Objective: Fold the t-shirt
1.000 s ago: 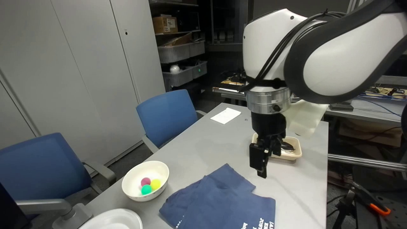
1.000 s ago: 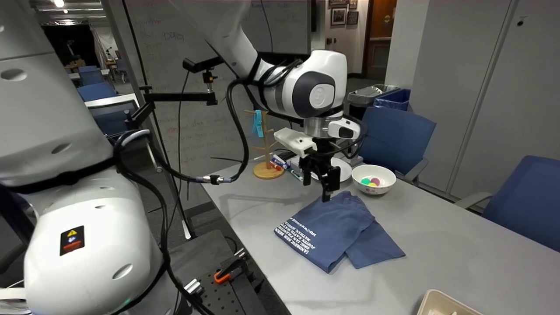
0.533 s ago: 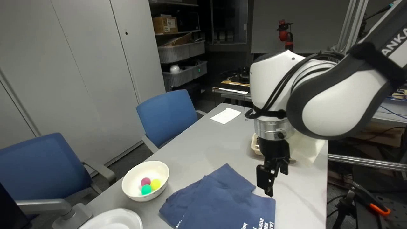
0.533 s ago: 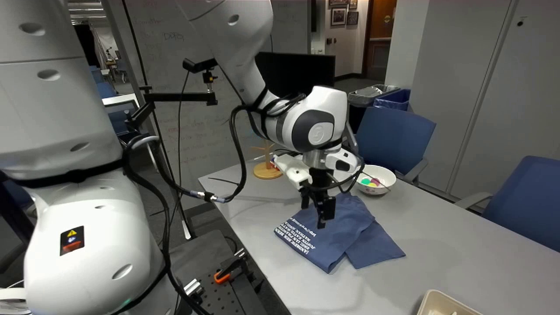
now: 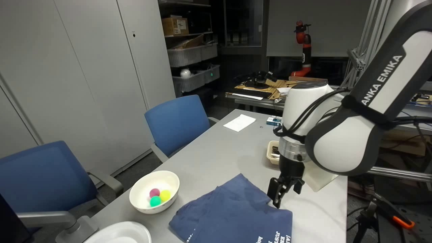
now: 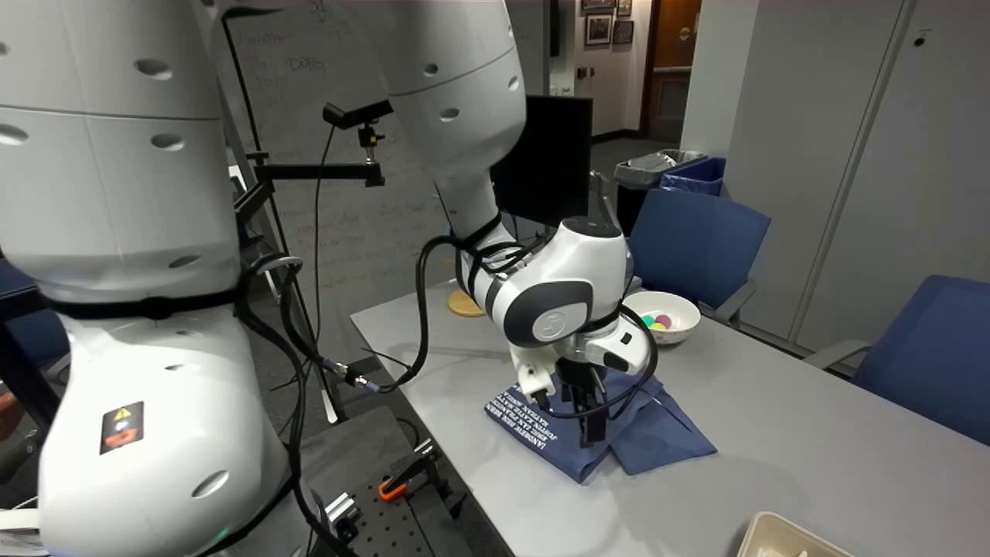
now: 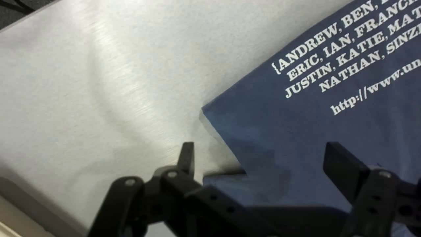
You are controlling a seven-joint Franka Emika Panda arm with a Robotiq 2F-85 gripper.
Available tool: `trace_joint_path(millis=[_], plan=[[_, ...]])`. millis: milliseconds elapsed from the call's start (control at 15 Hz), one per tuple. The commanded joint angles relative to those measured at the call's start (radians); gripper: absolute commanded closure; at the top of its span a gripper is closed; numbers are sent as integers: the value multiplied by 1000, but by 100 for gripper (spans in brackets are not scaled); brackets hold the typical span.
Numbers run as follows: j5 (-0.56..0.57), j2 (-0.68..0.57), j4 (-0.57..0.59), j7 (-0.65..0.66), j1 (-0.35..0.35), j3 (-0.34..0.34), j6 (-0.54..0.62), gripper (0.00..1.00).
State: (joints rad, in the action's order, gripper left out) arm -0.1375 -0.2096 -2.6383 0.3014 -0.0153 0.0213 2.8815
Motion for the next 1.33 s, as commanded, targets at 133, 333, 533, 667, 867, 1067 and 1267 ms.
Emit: trace_joint_path(millis=[133, 333, 533, 667, 867, 1067, 1267], plan=[[-77, -67, 10, -19, -8, 7, 69, 0], [-82, -93, 24, -20, -8, 12, 78, 0], [-90, -155, 46, -19, 0, 11, 90, 0], [-79, -202, 58, -10, -9, -9, 104, 0], [-81, -250, 81, -15, -5, -16, 106, 0], [-86, -281, 114, -20, 4, -14, 107, 0], [-91, -300, 145, -21, 9, -10, 106, 0]])
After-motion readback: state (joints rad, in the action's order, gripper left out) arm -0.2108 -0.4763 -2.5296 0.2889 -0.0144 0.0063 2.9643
